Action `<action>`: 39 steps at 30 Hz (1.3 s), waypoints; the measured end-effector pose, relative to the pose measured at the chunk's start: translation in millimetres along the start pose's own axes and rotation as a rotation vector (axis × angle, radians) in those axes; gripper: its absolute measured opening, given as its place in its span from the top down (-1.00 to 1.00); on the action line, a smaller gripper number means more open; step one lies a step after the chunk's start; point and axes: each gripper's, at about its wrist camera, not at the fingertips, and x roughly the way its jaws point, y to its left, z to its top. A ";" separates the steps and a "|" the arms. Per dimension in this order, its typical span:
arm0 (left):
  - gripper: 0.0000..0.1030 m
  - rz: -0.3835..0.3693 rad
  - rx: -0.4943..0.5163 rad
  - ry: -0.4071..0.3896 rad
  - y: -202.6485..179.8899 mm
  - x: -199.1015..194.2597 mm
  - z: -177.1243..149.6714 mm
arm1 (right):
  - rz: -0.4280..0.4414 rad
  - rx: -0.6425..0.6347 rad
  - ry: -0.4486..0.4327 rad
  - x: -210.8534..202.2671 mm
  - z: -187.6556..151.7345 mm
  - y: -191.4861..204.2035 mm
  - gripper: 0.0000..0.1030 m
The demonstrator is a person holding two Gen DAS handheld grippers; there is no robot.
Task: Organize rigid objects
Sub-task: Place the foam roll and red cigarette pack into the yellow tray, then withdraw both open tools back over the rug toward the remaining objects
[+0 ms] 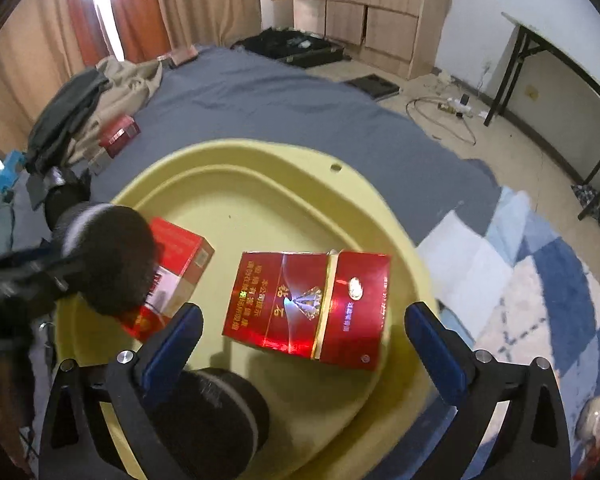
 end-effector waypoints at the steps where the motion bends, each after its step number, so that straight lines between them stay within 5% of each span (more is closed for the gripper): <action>1: -0.76 -0.007 0.001 -0.024 -1.2 -7.6 1.9 | 0.006 0.008 -0.016 -11.2 -1.8 -1.9 -0.99; 8: -0.95 -0.134 0.095 -0.123 -40.2 -58.0 -3.8 | -0.052 0.146 -0.162 -107.2 -51.2 -50.5 -0.99; 14: -0.96 -0.170 0.231 -0.066 -109.3 -71.3 -29.5 | -0.246 0.294 -0.201 -196.6 -155.0 -122.4 -0.99; 21: -0.98 -0.291 0.334 -0.066 -197.4 -103.7 -80.0 | -0.351 0.564 -0.216 -276.4 -264.8 -191.5 -0.99; 33: -0.99 -0.268 0.537 -0.078 -306.6 -120.4 -162.3 | -0.418 0.624 -0.264 -349.7 -330.0 -223.4 -0.99; 39: -0.99 -0.236 0.477 -0.025 -339.7 -119.6 -161.0 | -0.395 0.635 -0.223 -328.6 -328.7 -212.5 -0.99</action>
